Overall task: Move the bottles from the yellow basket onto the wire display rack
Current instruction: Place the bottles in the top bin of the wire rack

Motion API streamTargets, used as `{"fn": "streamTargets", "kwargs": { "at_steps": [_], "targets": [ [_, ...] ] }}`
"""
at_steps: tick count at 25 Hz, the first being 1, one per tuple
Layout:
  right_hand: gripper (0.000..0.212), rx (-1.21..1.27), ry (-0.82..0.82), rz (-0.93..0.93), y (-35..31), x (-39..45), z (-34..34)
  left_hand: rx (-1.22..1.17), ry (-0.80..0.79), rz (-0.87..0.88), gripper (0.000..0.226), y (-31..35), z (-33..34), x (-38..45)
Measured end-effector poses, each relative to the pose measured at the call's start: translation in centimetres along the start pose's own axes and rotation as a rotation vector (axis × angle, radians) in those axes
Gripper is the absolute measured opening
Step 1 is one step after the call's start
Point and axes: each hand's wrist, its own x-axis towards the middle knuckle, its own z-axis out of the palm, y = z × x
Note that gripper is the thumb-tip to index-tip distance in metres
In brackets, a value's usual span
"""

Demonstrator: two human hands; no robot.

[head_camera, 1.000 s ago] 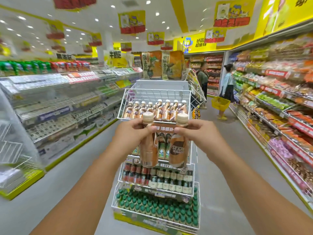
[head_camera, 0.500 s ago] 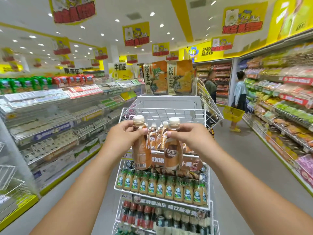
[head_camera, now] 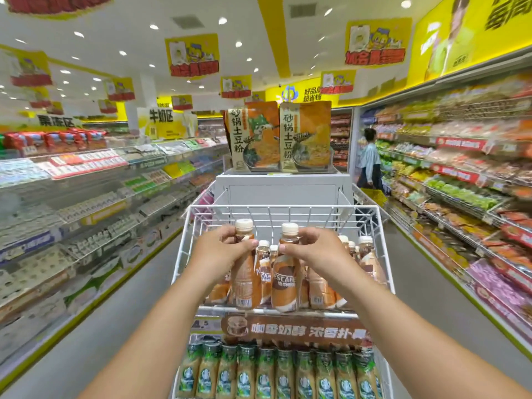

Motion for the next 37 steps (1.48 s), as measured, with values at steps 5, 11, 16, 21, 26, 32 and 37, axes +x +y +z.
{"fn": "streamTargets", "kwargs": {
  "at_steps": [5,11,16,21,26,32,37],
  "targets": [
    [0.024,-0.076,0.059,0.082,0.9,3.3,2.6,0.036,-0.097,-0.046,0.018,-3.0,-0.2,4.9],
    [0.06,-0.276,0.159,0.171,3.1,6.0,5.4,0.04,-0.177,-0.073,0.022,-7.2,0.2,8.6],
    [0.057,-0.43,0.201,0.232,3.5,7.1,6.7,0.094,-0.239,-0.095,0.058,-8.3,0.6,10.2],
    [0.052,-0.626,0.255,0.26,2.6,7.3,8.2,0.233,-0.227,-0.102,0.08,-9.2,1.0,10.7],
    [0.038,-0.85,0.286,0.283,2.5,7.0,9.9,0.187,-0.193,-0.038,0.083,-9.5,1.4,10.5],
    [0.027,-0.853,0.295,0.18,2.5,5.4,10.4,0.242,-0.187,0.091,0.077,-10.5,0.7,9.8],
    [0.054,-1.013,0.217,0.019,3.7,2.2,10.2,0.577,-0.177,0.374,0.08,-12.6,0.0,8.6]
  ]
}}
